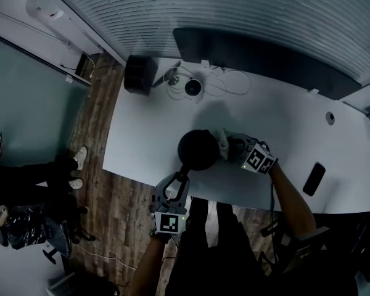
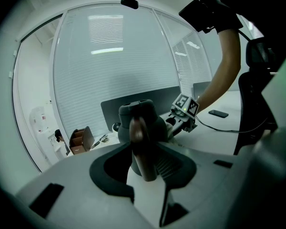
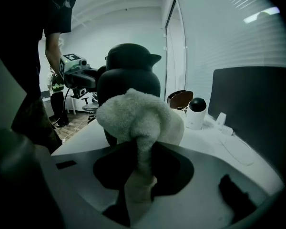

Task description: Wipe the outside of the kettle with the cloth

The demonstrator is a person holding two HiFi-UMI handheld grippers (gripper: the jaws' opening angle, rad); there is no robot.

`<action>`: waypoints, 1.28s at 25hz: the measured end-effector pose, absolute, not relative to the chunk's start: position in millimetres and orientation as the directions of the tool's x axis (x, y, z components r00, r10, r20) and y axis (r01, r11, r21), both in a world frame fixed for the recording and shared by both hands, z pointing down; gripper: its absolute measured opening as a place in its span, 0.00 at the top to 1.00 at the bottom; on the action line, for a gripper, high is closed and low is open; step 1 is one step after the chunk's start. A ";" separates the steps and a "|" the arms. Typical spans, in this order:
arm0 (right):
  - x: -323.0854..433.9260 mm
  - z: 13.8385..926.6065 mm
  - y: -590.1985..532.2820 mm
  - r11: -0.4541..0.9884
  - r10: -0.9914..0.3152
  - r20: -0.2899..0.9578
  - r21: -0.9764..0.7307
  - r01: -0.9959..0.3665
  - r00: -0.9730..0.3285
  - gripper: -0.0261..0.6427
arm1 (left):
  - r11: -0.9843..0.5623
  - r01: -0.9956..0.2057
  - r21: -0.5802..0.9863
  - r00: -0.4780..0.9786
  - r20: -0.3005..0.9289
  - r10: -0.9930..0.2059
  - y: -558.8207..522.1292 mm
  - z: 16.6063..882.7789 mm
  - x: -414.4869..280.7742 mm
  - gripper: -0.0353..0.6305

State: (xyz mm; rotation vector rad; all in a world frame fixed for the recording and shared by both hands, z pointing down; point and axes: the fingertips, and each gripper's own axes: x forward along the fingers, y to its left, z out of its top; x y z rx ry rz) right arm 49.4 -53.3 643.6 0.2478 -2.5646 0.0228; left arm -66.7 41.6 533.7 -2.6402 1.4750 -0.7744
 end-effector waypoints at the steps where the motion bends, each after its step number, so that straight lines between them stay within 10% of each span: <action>1: 49.6 648.6 -52.1 0.982 -0.173 0.538 0.028 -0.188 -0.825 0.82 | -0.553 -0.793 -0.253 0.430 0.410 -0.804 41.4 533.9 -66.8 0.77; 23: 40.5 630.8 -88.1 0.967 -0.240 0.515 0.050 -0.251 -0.823 0.82 | -0.535 -0.813 -0.230 0.416 0.415 -0.809 44.1 537.1 -68.2 0.77; 32: 83.1 607.3 -93.0 0.827 -0.516 0.432 0.026 -0.562 -0.739 0.82 | -0.572 -0.783 -0.246 0.460 0.391 -0.797 49.4 529.8 -69.7 0.76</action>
